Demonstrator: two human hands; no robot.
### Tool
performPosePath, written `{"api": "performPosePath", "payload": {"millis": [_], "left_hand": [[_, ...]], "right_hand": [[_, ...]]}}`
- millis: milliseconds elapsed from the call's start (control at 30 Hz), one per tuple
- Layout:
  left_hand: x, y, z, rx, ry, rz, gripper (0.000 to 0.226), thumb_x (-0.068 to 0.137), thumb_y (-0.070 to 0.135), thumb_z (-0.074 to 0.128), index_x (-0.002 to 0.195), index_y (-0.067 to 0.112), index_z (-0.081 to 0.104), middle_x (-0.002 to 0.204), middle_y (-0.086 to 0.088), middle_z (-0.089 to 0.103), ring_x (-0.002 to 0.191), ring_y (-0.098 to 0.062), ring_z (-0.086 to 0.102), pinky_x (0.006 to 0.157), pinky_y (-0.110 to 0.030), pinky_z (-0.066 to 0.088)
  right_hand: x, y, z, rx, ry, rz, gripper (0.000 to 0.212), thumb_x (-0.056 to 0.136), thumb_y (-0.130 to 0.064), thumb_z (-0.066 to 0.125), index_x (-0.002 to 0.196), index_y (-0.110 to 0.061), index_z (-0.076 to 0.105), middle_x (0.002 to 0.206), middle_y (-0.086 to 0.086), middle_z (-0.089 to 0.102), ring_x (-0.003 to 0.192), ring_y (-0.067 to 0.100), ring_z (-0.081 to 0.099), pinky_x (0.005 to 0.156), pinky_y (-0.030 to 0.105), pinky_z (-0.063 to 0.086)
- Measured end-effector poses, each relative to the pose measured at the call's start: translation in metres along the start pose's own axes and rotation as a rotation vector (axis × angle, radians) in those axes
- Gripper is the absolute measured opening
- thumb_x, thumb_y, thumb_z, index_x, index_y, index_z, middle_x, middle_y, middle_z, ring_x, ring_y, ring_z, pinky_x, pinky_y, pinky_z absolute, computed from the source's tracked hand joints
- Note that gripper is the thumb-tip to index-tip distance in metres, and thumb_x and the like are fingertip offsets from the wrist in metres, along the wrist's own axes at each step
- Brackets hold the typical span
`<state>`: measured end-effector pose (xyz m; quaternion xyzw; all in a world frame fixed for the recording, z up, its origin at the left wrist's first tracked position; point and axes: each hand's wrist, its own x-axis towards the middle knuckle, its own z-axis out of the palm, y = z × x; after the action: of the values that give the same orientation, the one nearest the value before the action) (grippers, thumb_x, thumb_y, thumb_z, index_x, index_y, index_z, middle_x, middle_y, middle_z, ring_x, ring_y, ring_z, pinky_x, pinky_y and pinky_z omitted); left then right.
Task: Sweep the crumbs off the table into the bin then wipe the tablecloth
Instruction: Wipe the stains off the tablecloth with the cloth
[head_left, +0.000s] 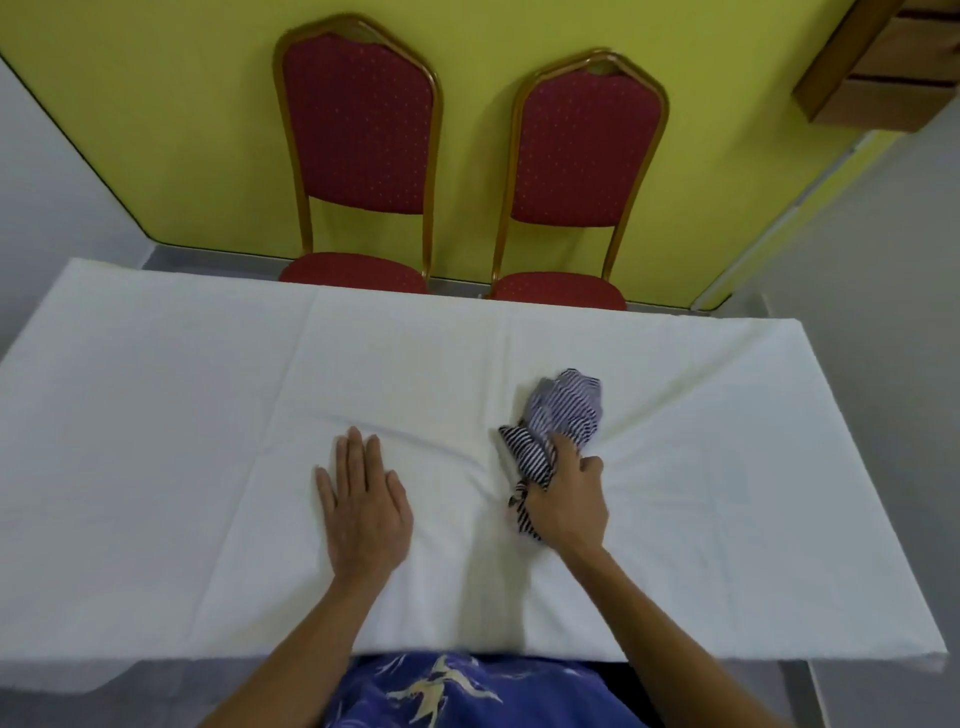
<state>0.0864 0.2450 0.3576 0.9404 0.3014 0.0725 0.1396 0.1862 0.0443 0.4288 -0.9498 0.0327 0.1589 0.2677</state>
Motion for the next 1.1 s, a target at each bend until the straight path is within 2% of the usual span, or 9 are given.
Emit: {"api": "performPosePath", "payload": {"millis": [133, 300, 367, 567, 700, 800, 933, 1033, 1100], "left_hand": [[-0.001, 0.001, -0.001, -0.008, 0.001, 0.021, 0.055, 0.100, 0.028, 0.028, 0.148, 0.005, 0.040, 0.160, -0.015, 0.029, 0.151, -0.029, 0.023, 0.121, -0.054, 0.014], [-0.006, -0.004, -0.001, -0.012, -0.009, 0.024, 0.055, 0.101, 0.029, 0.027, 0.148, 0.005, 0.040, 0.160, -0.015, 0.029, 0.151, -0.029, 0.023, 0.121, -0.054, 0.014], [-0.005, -0.002, -0.002, -0.015, -0.022, 0.027, 0.056, 0.101, 0.031, 0.025, 0.149, 0.005, 0.039, 0.161, -0.015, 0.028, 0.151, -0.029, 0.022, 0.121, -0.054, 0.014], [-0.005, -0.010, 0.000, 0.000, -0.067, 0.026, 0.059, 0.101, 0.033, 0.021, 0.151, 0.005, 0.036, 0.162, -0.014, 0.025, 0.152, -0.028, 0.019, 0.121, -0.054, 0.011], [-0.006, -0.011, 0.000, -0.002, -0.103, 0.019, 0.061, 0.100, 0.035, 0.018, 0.152, 0.005, 0.032, 0.163, -0.012, 0.022, 0.152, -0.027, 0.018, 0.121, -0.055, 0.010], [0.000, -0.008, -0.004, 0.021, -0.157, -0.056, 0.057, 0.102, 0.028, 0.029, 0.155, 0.006, 0.027, 0.165, -0.011, 0.014, 0.154, -0.026, 0.010, 0.121, -0.056, 0.007], [-0.002, 0.029, -0.014, -0.054, -0.242, -0.148, 0.062, 0.101, 0.021, 0.036, 0.157, 0.003, 0.015, 0.167, -0.011, 0.002, 0.154, -0.023, -0.004, 0.122, -0.057, 0.000], [-0.039, 0.064, -0.009, -0.095, -0.275, -0.075, 0.068, 0.096, 0.017, 0.041, 0.157, 0.004, 0.013, 0.167, -0.010, 0.001, 0.154, -0.022, -0.005, 0.122, -0.054, -0.004], [-0.071, 0.084, -0.005, -0.119, -0.283, -0.025, 0.069, 0.095, 0.016, 0.042, 0.157, 0.005, 0.014, 0.167, -0.010, 0.002, 0.154, -0.023, -0.005, 0.122, -0.053, -0.004]], "right_hand": [[-0.055, -0.003, 0.023, -0.178, -0.160, -0.262, 0.065, 0.083, -0.036, 0.059, 0.143, -0.041, 0.034, 0.119, 0.002, 0.042, 0.100, 0.027, 0.059, 0.079, 0.040, 0.055], [-0.021, 0.024, -0.006, -0.242, -0.164, -0.272, 0.063, 0.080, -0.031, 0.058, 0.137, -0.050, 0.041, 0.115, 0.000, 0.046, 0.096, 0.027, 0.062, 0.075, 0.037, 0.055], [-0.001, 0.039, -0.029, -0.251, -0.097, -0.214, 0.062, 0.080, -0.028, 0.057, 0.135, -0.052, 0.043, 0.111, 0.001, 0.046, 0.094, 0.029, 0.062, 0.074, 0.037, 0.055], [0.034, 0.110, -0.072, -0.059, 0.106, 0.148, 0.065, 0.081, -0.030, 0.064, 0.141, -0.044, 0.042, 0.120, 0.012, 0.049, 0.092, 0.032, 0.061, 0.081, 0.049, 0.058], [0.025, 0.097, -0.060, 0.024, 0.110, 0.164, 0.065, 0.084, -0.030, 0.064, 0.143, -0.037, 0.039, 0.125, 0.014, 0.045, 0.101, 0.038, 0.061, 0.086, 0.047, 0.055], [-0.016, 0.064, -0.034, 0.033, -0.032, 0.028, 0.068, 0.082, -0.034, 0.066, 0.143, -0.033, 0.035, 0.119, 0.012, 0.044, 0.105, 0.040, 0.060, 0.086, 0.043, 0.051], [-0.084, 0.040, 0.003, -0.062, -0.277, -0.253, 0.076, 0.077, -0.036, 0.062, 0.144, -0.038, 0.027, 0.120, 0.005, 0.039, 0.102, 0.036, 0.058, 0.080, 0.044, 0.054], [-0.104, 0.047, 0.002, -0.224, -0.398, -0.421, 0.079, 0.075, -0.032, 0.064, 0.144, -0.038, 0.027, 0.119, 0.007, 0.041, 0.102, 0.036, 0.055, 0.077, 0.043, 0.052], [-0.099, 0.066, -0.014, -0.274, -0.371, -0.441, 0.078, 0.074, -0.031, 0.063, 0.142, -0.043, 0.028, 0.116, 0.007, 0.043, 0.101, 0.034, 0.054, 0.076, 0.042, 0.052]]}}
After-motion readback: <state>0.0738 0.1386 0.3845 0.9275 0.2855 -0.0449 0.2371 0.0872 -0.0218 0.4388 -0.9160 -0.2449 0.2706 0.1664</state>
